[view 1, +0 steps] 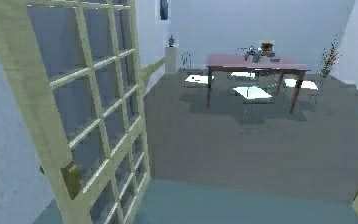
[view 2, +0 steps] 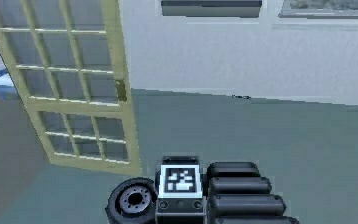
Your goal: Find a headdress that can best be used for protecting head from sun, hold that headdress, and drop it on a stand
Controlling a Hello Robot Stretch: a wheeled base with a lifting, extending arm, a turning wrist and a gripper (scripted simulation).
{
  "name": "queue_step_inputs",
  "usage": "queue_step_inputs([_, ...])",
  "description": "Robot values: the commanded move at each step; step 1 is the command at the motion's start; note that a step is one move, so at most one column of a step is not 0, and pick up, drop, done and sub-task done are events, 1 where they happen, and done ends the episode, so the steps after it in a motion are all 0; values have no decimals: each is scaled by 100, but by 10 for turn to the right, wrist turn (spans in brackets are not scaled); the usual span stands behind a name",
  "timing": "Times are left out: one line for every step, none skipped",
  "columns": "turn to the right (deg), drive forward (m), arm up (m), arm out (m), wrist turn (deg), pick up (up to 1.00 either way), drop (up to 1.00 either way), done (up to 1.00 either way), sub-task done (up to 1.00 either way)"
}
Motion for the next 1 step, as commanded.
queue_step_inputs([-30, 0, 0, 0, 0, 0, 0, 0, 0])
